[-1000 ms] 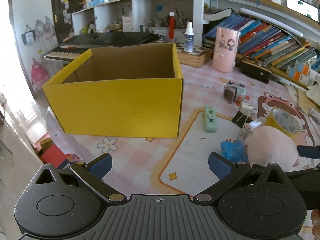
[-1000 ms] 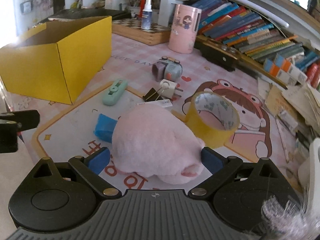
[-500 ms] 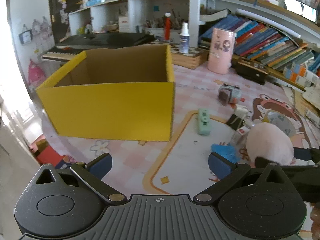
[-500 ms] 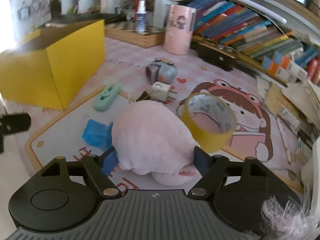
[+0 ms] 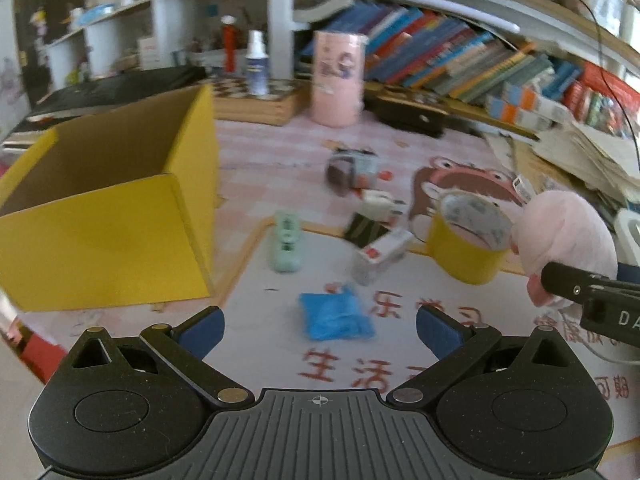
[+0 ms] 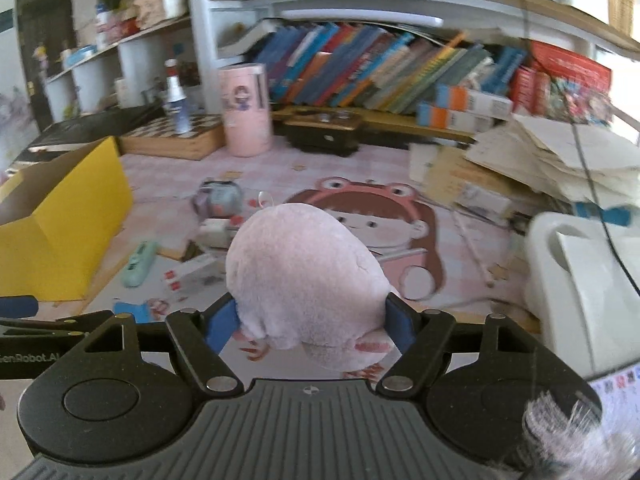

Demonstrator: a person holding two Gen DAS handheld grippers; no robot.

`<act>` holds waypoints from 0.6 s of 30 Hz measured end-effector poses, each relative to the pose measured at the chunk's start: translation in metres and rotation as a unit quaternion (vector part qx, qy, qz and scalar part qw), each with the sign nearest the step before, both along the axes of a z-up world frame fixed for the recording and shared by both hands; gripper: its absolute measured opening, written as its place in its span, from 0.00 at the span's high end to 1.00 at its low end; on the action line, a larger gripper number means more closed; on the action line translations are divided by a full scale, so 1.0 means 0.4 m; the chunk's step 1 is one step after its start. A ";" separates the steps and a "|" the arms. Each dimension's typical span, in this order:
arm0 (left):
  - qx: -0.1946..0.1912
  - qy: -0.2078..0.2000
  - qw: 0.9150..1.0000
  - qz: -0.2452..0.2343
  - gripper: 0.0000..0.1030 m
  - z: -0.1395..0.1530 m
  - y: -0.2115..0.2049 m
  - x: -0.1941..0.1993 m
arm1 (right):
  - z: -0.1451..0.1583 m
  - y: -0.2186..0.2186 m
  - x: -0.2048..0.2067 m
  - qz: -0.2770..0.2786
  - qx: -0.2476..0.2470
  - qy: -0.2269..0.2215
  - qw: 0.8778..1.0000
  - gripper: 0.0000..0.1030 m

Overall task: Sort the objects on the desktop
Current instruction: 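Close the left tool on the blue cloth while the right tool lifts the pig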

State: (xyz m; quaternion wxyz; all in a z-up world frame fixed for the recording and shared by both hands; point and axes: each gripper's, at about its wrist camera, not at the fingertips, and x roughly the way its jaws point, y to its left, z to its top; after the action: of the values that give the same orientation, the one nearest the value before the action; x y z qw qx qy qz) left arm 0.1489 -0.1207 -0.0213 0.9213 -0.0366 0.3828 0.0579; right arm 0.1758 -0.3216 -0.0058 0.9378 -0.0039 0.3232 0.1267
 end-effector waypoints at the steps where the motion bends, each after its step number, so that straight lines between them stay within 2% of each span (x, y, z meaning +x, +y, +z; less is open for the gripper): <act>1: 0.000 0.004 1.000 -0.006 0.01 -0.004 -0.007 0.007 | 0.000 -0.009 0.000 -0.006 0.000 0.000 1.000 0.29; 5: 0.014 0.014 1.000 -0.022 0.02 -0.015 -0.032 0.035 | 0.000 -0.026 -0.001 -0.013 -0.003 -0.006 1.000 0.28; 7: 0.033 0.025 0.999 -0.017 0.08 -0.026 -0.038 0.052 | 0.000 -0.031 0.001 -0.010 -0.003 -0.006 1.000 0.28; 8: 0.039 0.030 0.999 -0.012 0.15 -0.032 -0.038 0.058 | -0.001 -0.032 0.003 -0.008 -0.002 -0.005 1.000 0.28; 10: 0.036 0.043 0.998 -0.001 0.29 -0.045 -0.026 0.070 | -0.002 -0.032 0.008 -0.004 -0.002 -0.004 1.000 0.27; 11: 0.028 0.048 0.998 0.004 0.31 -0.051 -0.017 0.073 | -0.003 -0.032 0.011 -0.002 -0.001 -0.004 1.000 0.27; 18: 0.001 0.064 0.998 0.025 0.33 -0.086 0.009 0.094 | -0.006 -0.015 0.018 0.030 -0.001 -0.003 1.000 0.27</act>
State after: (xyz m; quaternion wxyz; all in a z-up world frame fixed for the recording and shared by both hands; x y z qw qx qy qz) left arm 0.1863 -0.1171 -0.0557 0.8931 -0.0413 0.4400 0.0838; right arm 0.1831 -0.3277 -0.0084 0.9345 -0.0149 0.3205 0.1545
